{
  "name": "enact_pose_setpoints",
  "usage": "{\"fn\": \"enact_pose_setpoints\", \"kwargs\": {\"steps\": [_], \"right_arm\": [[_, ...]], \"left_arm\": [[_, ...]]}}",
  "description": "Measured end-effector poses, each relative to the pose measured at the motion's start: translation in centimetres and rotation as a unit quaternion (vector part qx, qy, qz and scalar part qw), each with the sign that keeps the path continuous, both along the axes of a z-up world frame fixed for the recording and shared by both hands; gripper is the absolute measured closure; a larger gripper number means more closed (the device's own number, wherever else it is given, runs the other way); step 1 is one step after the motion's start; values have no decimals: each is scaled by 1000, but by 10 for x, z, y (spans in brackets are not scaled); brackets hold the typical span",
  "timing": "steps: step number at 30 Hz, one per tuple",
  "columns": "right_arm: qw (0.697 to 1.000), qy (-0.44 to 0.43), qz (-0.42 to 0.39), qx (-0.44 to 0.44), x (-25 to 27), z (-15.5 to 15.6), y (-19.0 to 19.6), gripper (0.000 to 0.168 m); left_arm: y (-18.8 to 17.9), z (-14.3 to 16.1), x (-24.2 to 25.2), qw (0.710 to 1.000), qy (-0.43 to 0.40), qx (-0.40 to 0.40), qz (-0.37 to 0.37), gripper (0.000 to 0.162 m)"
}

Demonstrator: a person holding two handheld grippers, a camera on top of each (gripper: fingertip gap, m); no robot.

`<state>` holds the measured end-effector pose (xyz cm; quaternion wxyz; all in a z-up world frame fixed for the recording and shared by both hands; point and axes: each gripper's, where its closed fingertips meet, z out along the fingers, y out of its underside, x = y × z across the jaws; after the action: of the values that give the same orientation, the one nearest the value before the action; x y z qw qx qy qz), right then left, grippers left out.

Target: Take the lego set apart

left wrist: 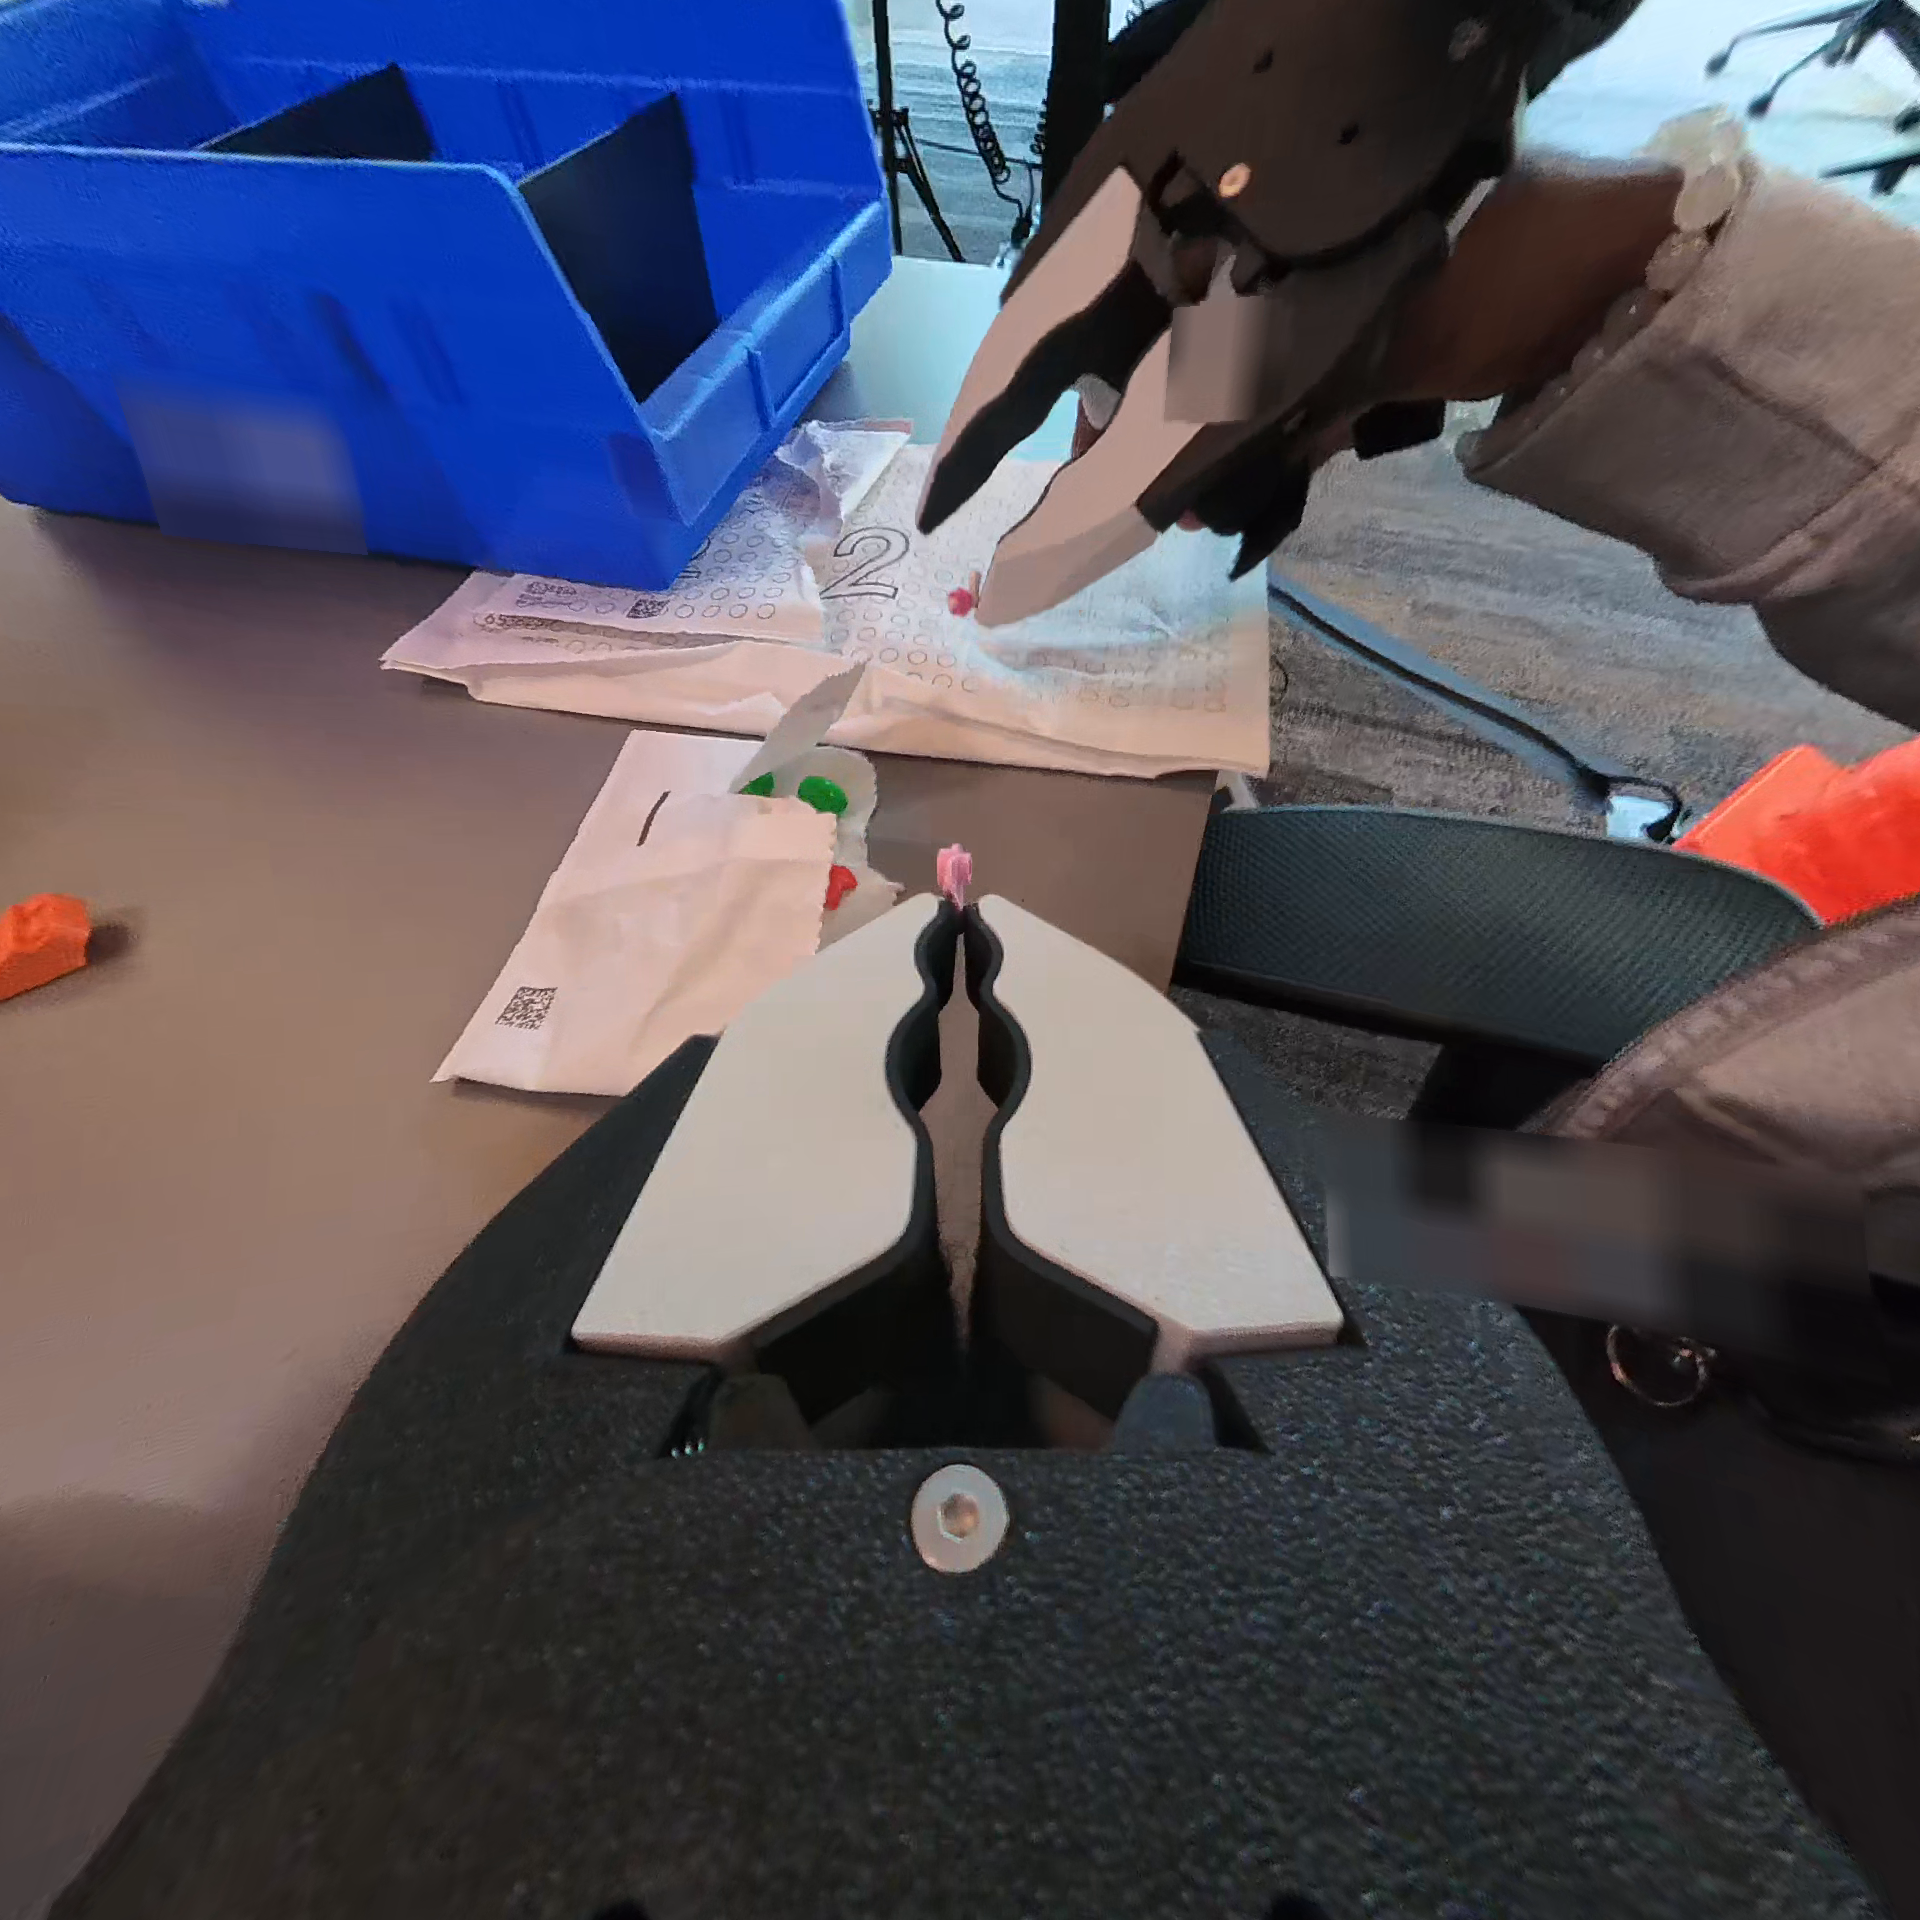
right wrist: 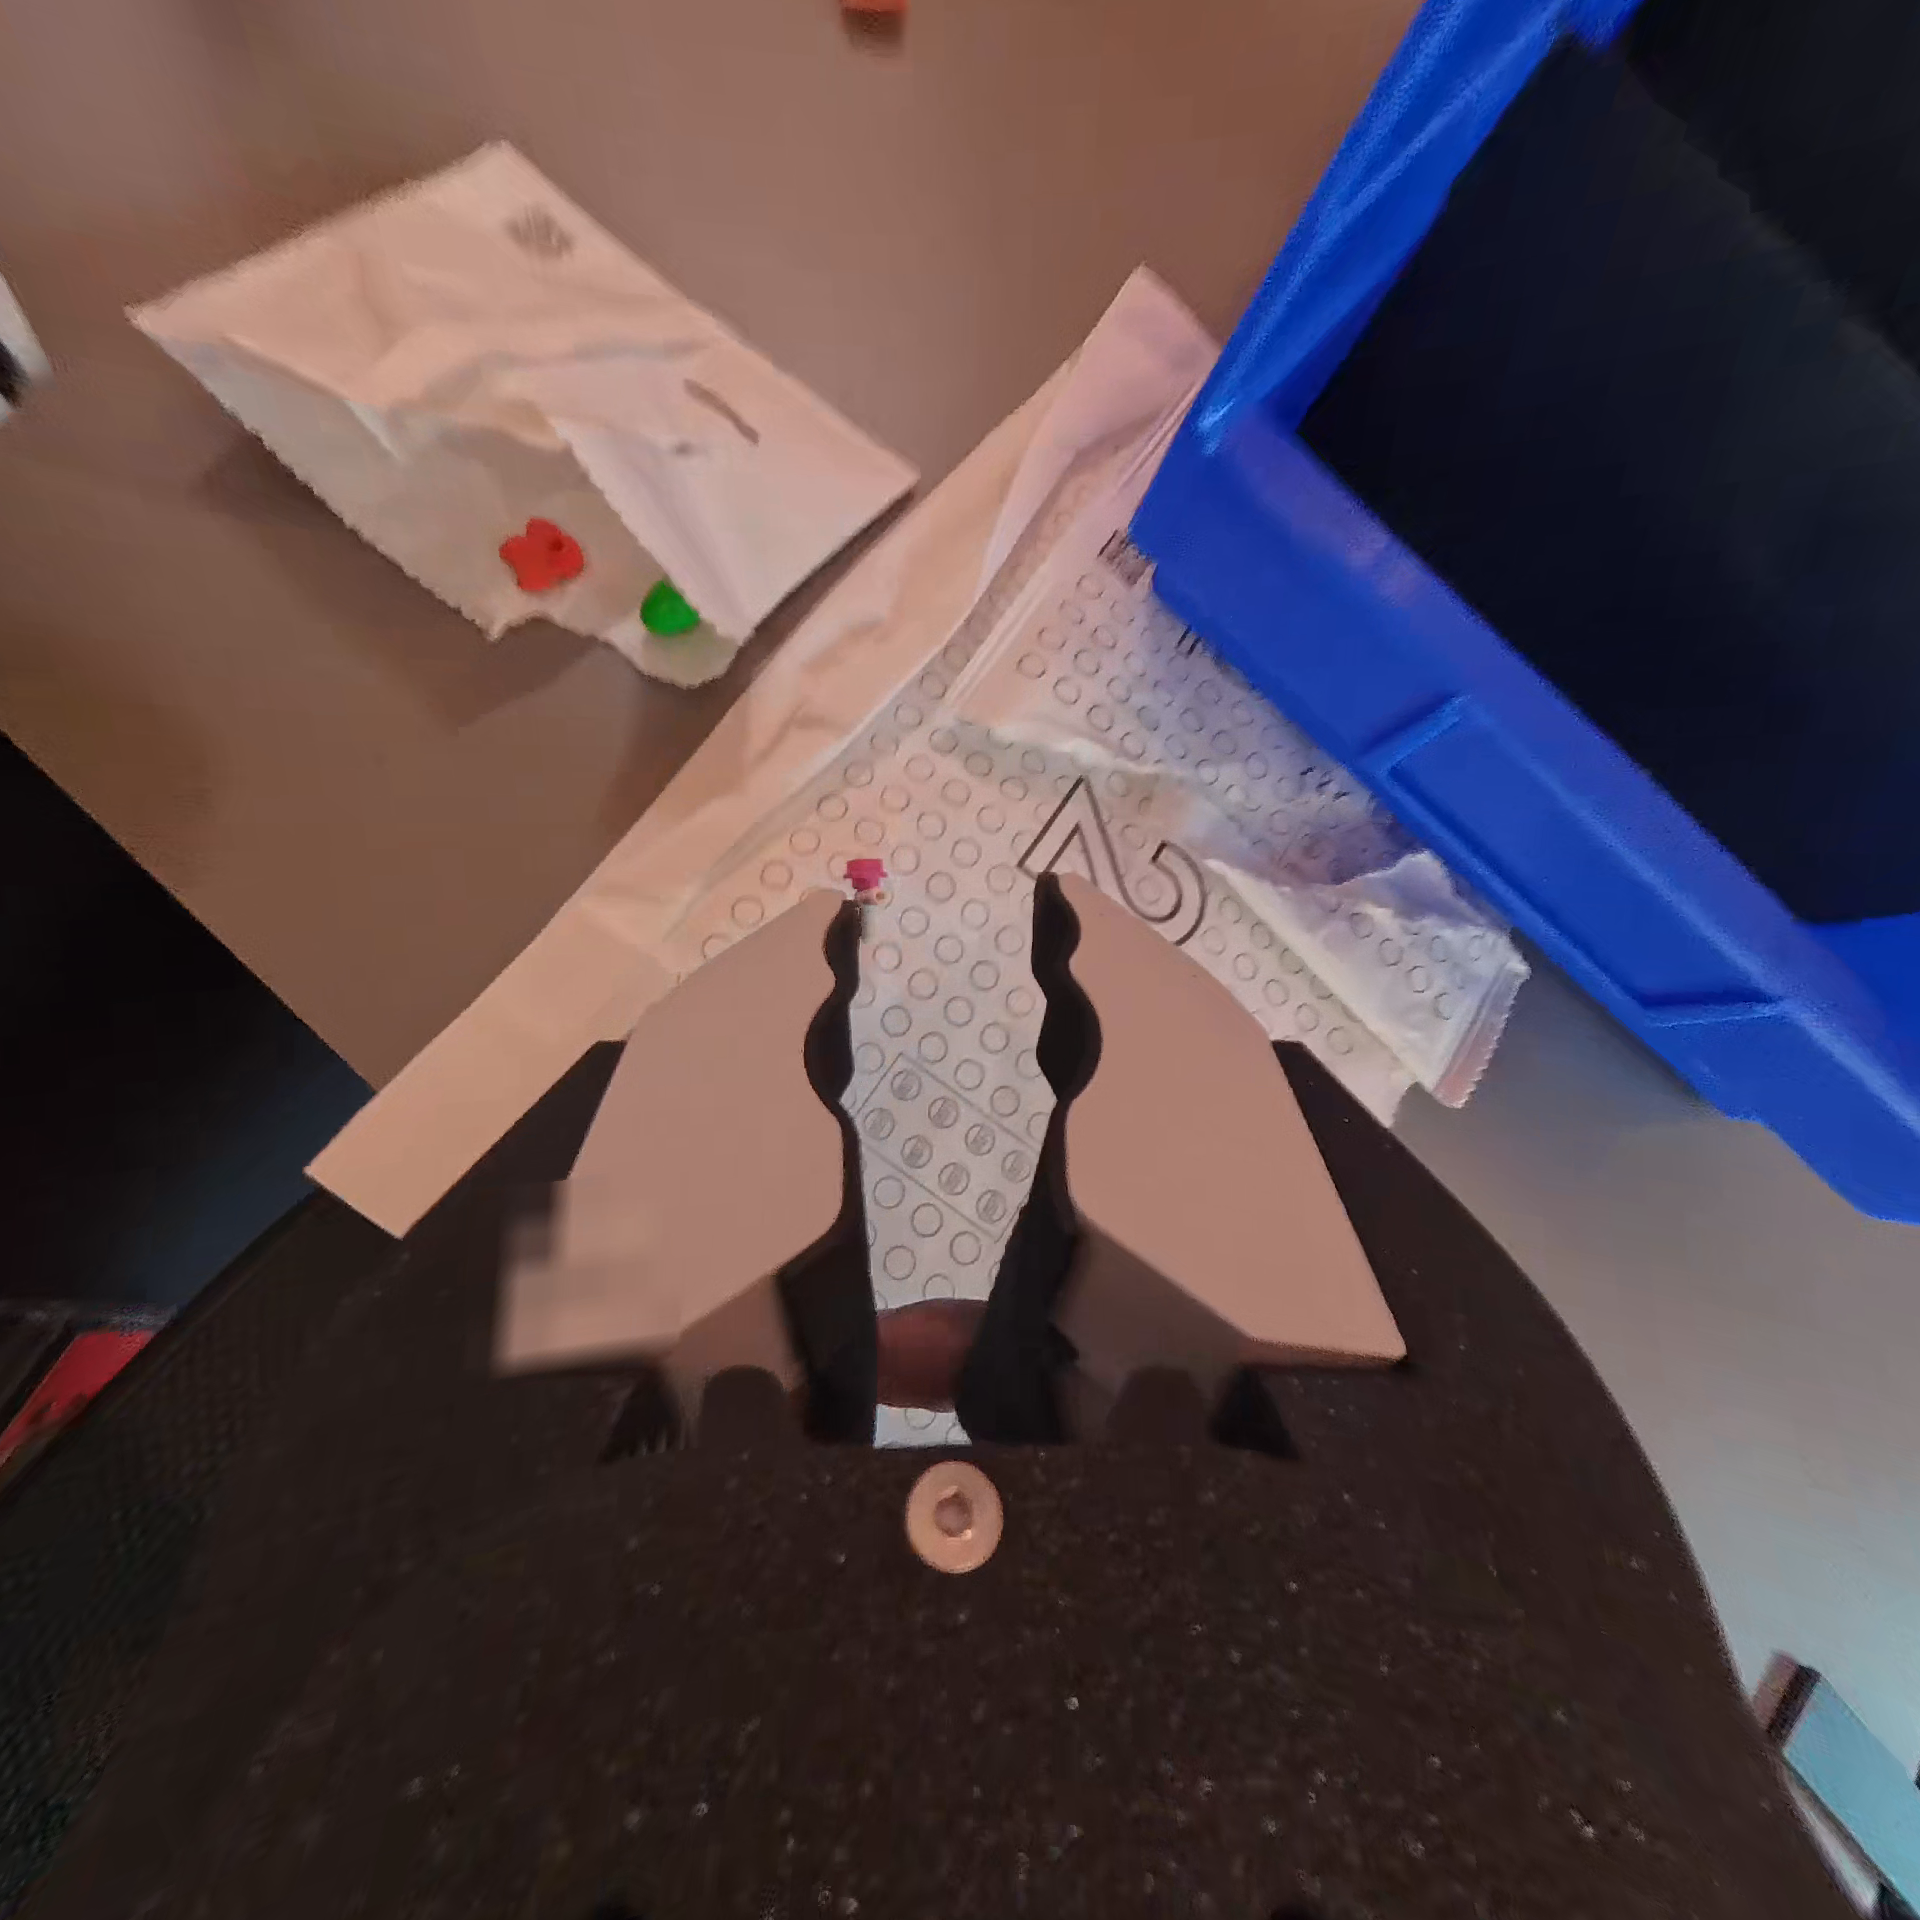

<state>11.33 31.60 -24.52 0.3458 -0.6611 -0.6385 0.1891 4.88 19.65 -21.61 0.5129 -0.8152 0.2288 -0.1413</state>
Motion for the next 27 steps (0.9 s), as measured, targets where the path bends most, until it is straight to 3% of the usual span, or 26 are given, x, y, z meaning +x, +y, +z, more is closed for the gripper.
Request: {"fn": "enact_pose_setpoints", "kwargs": {"steps": [3,5,8,10,12,15,23,25,27], "right_arm": [[1000,5,15,-9,0,2,-3,130],[999,-36,17,32,6,-6,4,112],[997,-10,50,52,-3,0,-2,102],[986,-29,66,153,-3,5,6,87],[976,14,97,195,-11,19,-4,87],[962,12,99,256,-10,23,0,86],[963,48,95,247,-6,28,3,97],[967,86,85,226,-1,39,3,107],[972,155,103,142,1,51,-14,124]], "left_arm": [[3,0,3,999,-39,-17,3,161],[4,-1,4,998,-52,-25,1,161],[5,13,17,996,-85,1,-28,161],[12,15,22,996,-79,-1,-29,161],[29,16,25,999,-52,10,-8,161],[56,10,40,1000,1,-12,-10,162],[85,-21,58,991,117,-56,-18,161],[81,-13,54,995,91,-37,-14,161],[70,0,56,999,19,-28,-37,161]]}}
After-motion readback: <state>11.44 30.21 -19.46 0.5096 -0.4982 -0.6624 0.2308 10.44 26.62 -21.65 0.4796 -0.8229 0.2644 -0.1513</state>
